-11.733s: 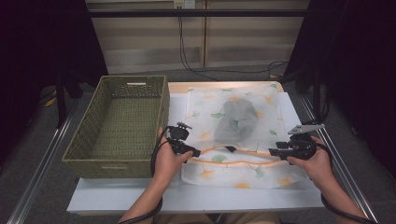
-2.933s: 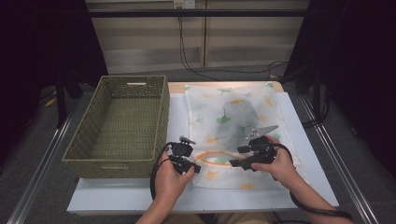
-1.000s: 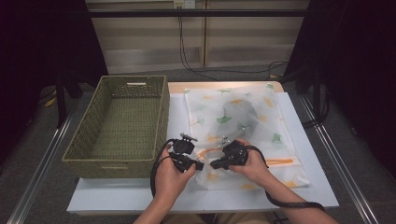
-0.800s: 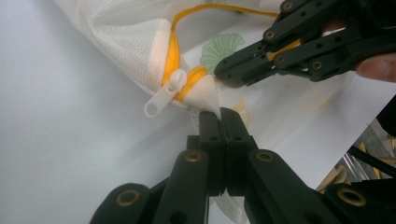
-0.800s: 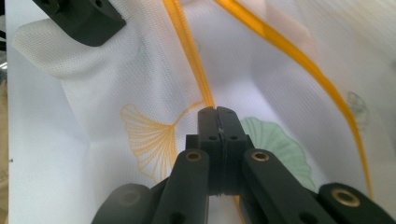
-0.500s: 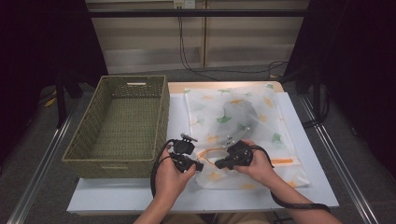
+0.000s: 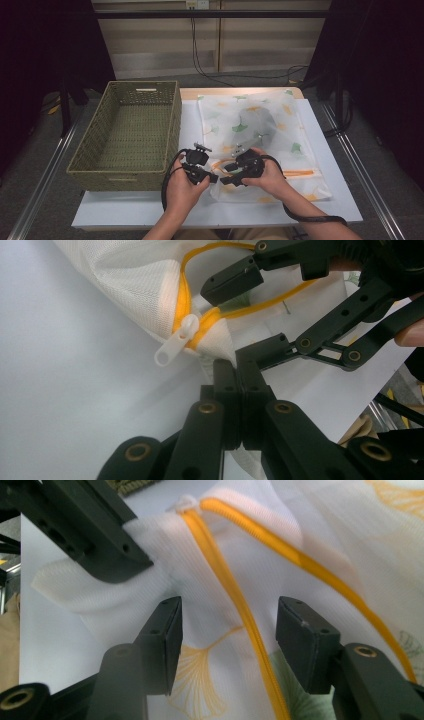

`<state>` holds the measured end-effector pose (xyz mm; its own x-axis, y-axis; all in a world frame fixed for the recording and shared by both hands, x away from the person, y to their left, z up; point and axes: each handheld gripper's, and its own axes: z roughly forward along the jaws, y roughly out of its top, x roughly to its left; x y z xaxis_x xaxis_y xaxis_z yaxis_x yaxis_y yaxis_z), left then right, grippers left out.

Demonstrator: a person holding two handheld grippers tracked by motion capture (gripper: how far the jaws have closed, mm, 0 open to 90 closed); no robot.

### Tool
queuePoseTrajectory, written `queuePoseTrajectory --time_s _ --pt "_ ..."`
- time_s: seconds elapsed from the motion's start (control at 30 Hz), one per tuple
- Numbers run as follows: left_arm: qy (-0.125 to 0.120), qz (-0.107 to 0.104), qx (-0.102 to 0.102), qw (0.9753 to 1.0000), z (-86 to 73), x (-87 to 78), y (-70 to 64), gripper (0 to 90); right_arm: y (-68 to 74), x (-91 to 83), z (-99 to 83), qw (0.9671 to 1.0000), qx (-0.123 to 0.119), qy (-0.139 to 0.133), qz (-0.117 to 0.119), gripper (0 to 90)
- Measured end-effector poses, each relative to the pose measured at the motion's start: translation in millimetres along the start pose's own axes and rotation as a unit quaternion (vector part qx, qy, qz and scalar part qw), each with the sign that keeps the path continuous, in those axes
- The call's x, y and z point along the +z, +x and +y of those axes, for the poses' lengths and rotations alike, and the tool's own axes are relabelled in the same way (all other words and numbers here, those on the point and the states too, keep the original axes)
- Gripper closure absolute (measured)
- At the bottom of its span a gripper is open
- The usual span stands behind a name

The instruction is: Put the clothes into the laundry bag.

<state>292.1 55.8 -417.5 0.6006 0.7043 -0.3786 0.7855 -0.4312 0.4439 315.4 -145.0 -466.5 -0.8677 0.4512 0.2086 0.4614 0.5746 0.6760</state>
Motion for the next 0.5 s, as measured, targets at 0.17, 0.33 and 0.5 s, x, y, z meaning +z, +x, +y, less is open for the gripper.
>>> queuePoseTrajectory --time_s 0.17,0.33,0.5 --pt "-0.003 -0.002 0.001 1.0000 0.8 0.5 -0.3 89.2 0.4 2.1 3.0 1.0000 0.001 -0.004 0.007 47.3" --pt "-0.005 -0.003 0.003 1.0000 1.1 0.4 -0.6 89.1 -1.4 4.9 3.9 0.9998 -0.006 -0.008 0.020 58.9" --pt "-0.007 -0.001 0.006 1.0000 1.2 0.4 0.1 89.0 -0.9 7.1 5.4 0.9991 -0.011 -0.009 0.040 75.2"
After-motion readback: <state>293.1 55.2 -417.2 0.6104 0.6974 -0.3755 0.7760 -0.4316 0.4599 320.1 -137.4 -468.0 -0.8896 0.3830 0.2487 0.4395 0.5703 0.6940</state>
